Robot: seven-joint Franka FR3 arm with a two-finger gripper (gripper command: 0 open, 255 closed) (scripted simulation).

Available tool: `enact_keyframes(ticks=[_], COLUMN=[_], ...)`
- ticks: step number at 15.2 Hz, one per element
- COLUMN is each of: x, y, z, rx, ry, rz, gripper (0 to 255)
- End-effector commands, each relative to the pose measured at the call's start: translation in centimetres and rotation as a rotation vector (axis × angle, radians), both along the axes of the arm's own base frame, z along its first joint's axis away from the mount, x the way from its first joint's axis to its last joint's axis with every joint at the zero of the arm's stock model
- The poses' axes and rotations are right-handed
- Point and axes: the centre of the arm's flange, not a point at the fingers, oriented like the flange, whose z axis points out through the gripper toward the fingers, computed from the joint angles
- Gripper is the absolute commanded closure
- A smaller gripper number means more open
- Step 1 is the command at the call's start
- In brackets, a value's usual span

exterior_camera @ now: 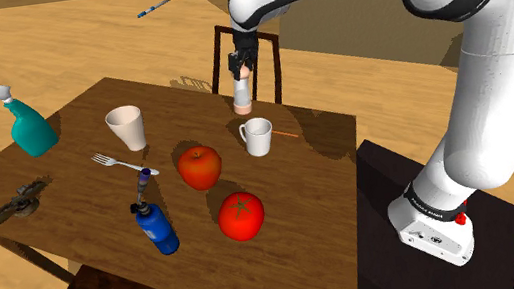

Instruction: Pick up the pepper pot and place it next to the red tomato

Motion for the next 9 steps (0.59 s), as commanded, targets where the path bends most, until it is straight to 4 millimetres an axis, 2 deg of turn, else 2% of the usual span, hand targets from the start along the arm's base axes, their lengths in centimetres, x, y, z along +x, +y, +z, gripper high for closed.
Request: enact_keyframes(ticks=[1, 9], x=[0.1, 0.1], y=[0.0, 0.0], z=[1.1, 5.3], rx=[0.0, 0.0], ry=[0.0, 0.0], rz=[0.0, 0.0], gripper=[255, 255])
